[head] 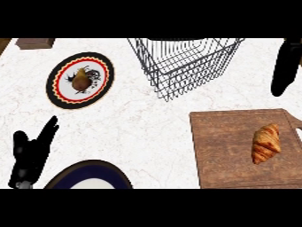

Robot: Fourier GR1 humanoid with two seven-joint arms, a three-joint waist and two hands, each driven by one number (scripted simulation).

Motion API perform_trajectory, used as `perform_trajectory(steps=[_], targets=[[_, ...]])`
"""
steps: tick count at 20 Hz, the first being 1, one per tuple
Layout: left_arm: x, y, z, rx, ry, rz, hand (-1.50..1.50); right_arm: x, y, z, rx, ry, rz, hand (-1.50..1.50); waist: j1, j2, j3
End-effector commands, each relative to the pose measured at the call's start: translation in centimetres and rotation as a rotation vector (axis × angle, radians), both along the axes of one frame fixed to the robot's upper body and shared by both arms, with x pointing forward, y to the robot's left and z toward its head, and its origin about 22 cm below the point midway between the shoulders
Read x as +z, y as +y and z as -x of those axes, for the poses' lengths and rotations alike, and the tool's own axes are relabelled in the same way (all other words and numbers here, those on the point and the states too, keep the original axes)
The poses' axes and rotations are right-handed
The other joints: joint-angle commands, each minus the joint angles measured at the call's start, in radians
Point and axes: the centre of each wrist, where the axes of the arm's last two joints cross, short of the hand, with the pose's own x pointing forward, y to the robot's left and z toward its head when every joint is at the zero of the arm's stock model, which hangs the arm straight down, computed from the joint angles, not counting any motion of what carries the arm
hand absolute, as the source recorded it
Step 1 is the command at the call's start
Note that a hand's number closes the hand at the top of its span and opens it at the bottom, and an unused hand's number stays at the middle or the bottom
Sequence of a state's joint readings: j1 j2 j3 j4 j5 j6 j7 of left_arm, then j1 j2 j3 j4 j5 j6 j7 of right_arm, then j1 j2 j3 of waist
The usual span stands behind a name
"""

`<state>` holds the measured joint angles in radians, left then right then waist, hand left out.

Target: Pick the croissant from the cutting board and place it in the basket

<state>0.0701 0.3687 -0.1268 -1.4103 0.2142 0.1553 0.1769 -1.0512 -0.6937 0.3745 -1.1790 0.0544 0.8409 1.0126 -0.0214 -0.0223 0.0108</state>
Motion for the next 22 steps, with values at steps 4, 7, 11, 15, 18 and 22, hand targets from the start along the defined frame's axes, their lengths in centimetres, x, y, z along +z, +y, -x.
perform_trajectory(steps=[4,7,11,15,18,22], targets=[[-2.1,-0.8,2.7,0.009,0.138,0.046,0.00,-4.3,-0.4,1.5,-0.116,0.043,0.076,-1.50,0.001,0.012,-0.011],[-1.7,0.5,1.4,0.005,0.137,0.044,0.00,-5.6,0.2,1.8,-0.111,0.037,0.073,-1.50,0.008,0.019,-0.012],[-2.4,-0.6,2.6,0.011,0.147,0.076,0.00,-9.5,0.7,3.4,-0.092,0.085,0.115,-1.50,0.007,0.017,-0.012],[-2.6,-0.9,2.1,0.012,0.150,0.049,0.00,-10.7,-0.9,4.4,-0.104,0.127,0.138,-1.50,0.002,0.018,-0.012],[-2.3,-0.1,2.6,-0.006,0.145,0.061,0.00,-11.6,-2.3,5.3,-0.140,0.114,0.124,-1.50,0.006,0.018,-0.012],[-0.8,0.3,3.2,-0.003,0.130,0.044,0.00,-13.6,-2.2,6.6,-0.141,0.094,0.106,-1.50,0.021,0.019,-0.010]])
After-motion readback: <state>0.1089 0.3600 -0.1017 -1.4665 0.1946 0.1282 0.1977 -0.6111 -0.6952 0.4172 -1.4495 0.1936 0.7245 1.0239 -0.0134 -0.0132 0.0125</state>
